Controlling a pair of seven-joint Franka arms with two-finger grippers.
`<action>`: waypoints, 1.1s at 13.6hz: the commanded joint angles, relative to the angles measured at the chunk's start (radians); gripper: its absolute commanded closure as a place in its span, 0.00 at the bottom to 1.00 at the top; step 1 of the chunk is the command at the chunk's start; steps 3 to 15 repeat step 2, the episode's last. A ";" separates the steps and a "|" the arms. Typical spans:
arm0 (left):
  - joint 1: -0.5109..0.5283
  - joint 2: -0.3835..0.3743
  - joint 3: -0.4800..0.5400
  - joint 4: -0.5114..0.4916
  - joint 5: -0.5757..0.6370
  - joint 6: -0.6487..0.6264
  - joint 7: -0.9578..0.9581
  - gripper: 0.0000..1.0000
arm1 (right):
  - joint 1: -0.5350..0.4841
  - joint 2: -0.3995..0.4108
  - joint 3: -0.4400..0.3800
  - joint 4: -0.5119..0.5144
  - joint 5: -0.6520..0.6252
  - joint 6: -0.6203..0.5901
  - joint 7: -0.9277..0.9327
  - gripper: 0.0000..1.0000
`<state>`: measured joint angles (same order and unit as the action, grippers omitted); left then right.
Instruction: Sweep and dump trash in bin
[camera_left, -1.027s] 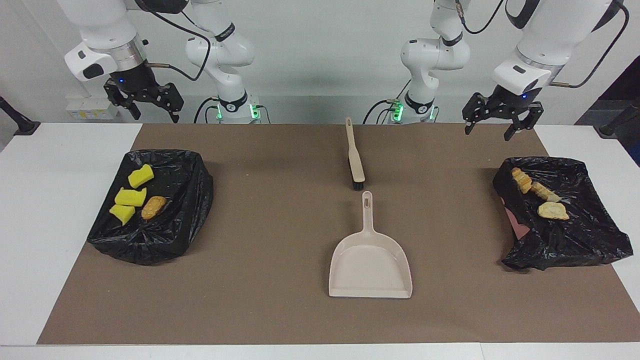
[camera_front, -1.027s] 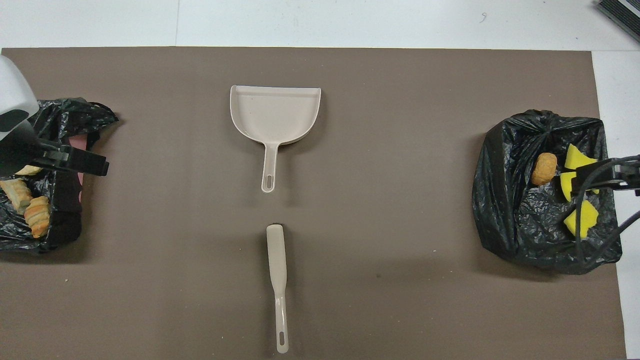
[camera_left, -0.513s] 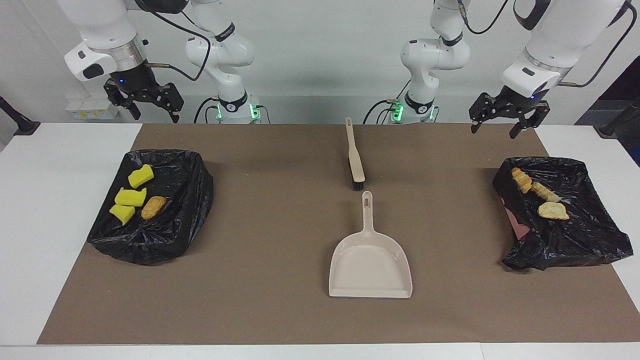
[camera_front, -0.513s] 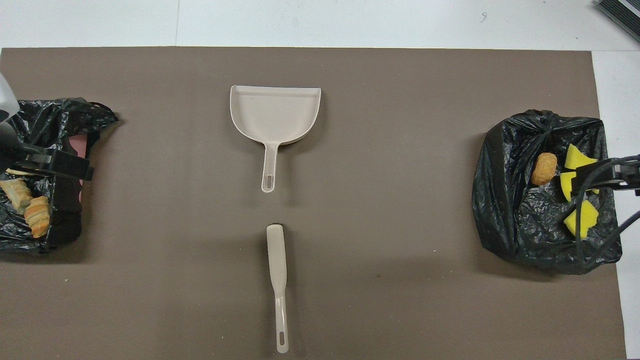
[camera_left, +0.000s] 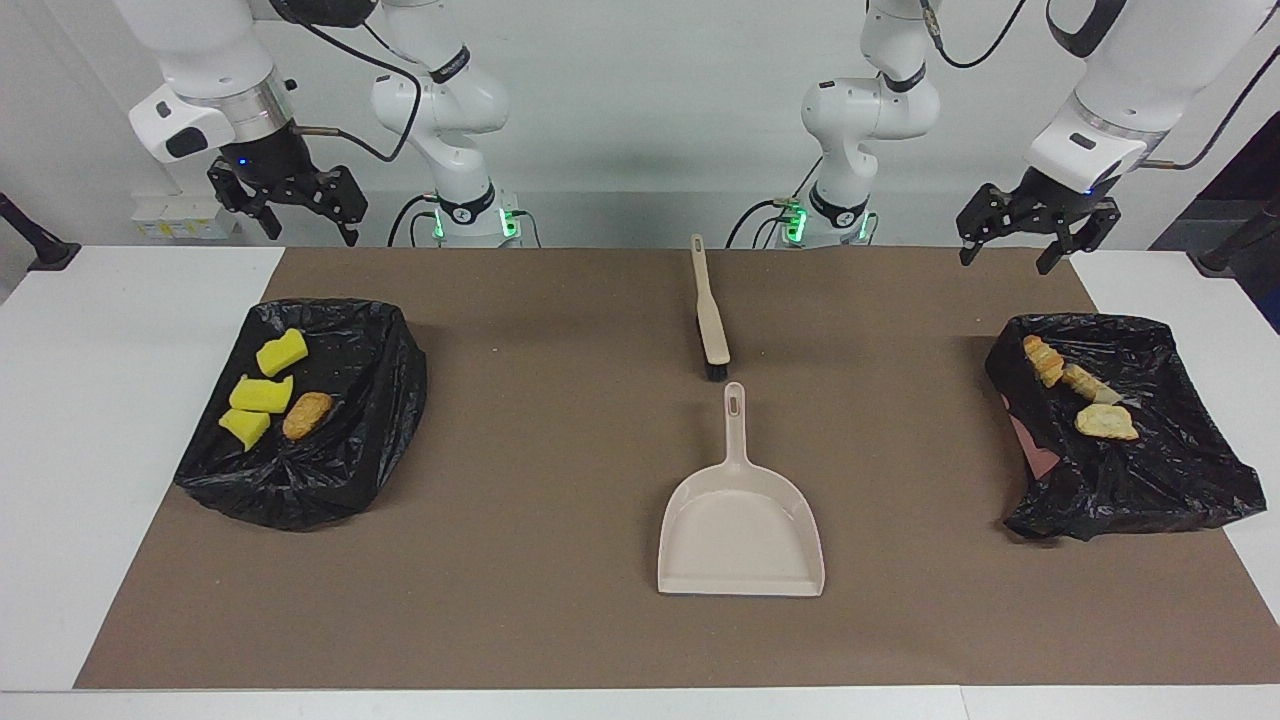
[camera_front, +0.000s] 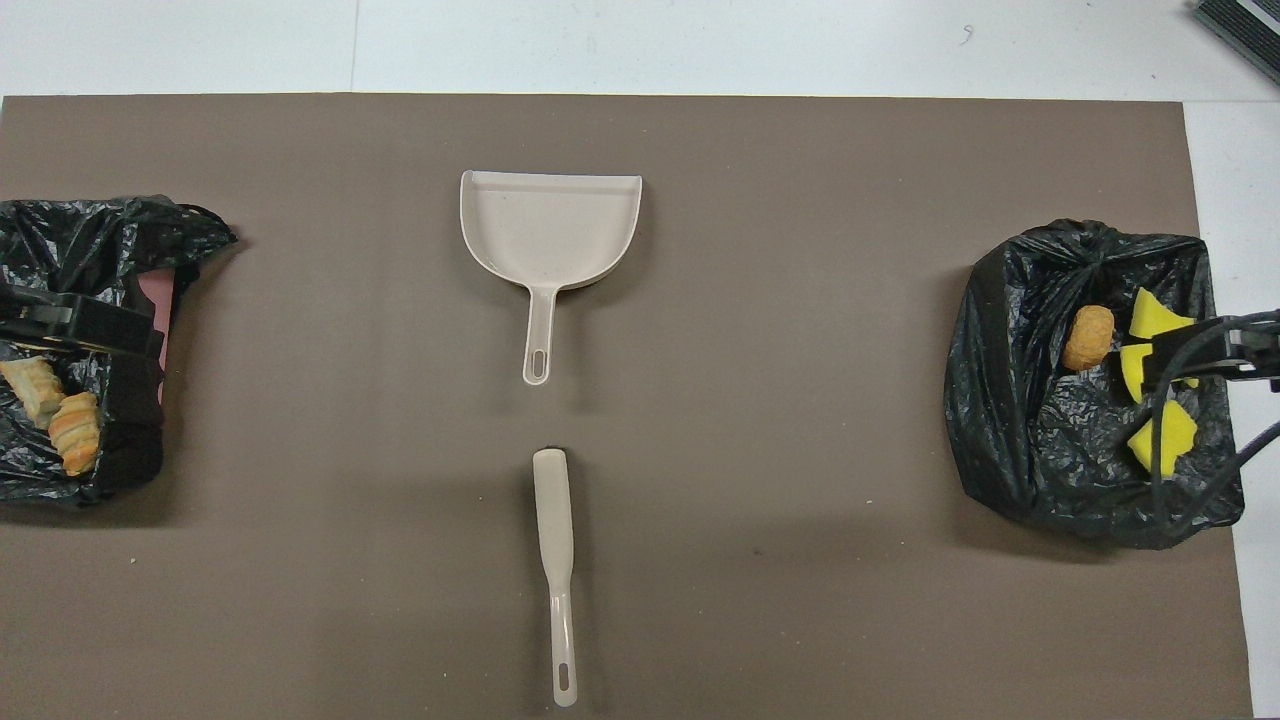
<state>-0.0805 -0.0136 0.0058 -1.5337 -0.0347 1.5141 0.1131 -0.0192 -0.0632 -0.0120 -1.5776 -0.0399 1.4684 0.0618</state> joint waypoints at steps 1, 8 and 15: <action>0.010 0.000 -0.007 0.018 0.021 -0.017 0.003 0.00 | -0.004 -0.021 0.001 -0.024 0.017 0.004 0.010 0.00; 0.008 0.000 -0.007 0.018 0.024 -0.017 0.003 0.00 | -0.004 -0.021 0.001 -0.024 0.017 0.003 0.010 0.00; 0.008 0.000 -0.007 0.018 0.024 -0.017 0.003 0.00 | -0.004 -0.021 0.001 -0.024 0.017 0.003 0.010 0.00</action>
